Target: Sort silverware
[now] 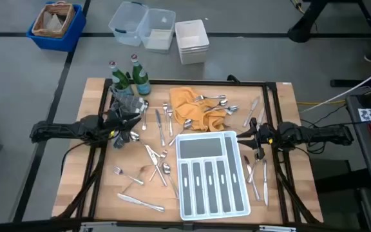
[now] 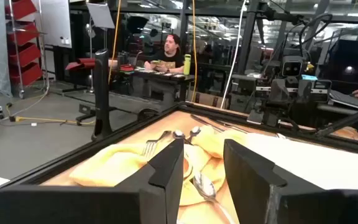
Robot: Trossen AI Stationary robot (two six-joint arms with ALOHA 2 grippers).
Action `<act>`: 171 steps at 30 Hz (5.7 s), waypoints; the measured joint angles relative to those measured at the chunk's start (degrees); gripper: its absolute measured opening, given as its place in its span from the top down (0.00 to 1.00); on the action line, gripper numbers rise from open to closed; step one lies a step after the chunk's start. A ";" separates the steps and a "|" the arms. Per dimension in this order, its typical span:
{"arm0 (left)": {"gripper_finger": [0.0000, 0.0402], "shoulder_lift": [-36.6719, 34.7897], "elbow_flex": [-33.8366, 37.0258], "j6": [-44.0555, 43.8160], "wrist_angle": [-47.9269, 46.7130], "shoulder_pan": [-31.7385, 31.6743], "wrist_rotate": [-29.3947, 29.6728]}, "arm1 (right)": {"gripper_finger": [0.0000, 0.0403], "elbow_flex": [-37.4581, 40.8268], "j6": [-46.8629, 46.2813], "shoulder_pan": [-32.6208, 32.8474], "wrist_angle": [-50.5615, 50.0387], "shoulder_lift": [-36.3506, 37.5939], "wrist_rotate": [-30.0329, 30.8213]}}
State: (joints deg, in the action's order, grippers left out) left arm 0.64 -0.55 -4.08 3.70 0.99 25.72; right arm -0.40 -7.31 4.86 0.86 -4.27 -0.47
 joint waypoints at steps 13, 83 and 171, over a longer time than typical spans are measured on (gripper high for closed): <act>0.74 -0.02 0.01 0.00 -0.02 0.00 0.01 | 0.73 0.00 -0.02 -0.01 -0.01 0.00 0.01; 0.74 -0.02 0.02 -6.81 -0.02 -0.02 0.02 | 0.73 -15.13 -17.13 -0.02 -2.08 -9.44 30.93; 0.74 0.00 0.00 -10.95 -0.02 -0.01 0.02 | 0.98 -52.72 -9.22 -30.40 -51.37 -74.03 -4.08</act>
State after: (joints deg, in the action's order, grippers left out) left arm 0.64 -0.56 -15.03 3.68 0.98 25.74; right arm -53.13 -16.54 -25.54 -50.50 -78.30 -4.55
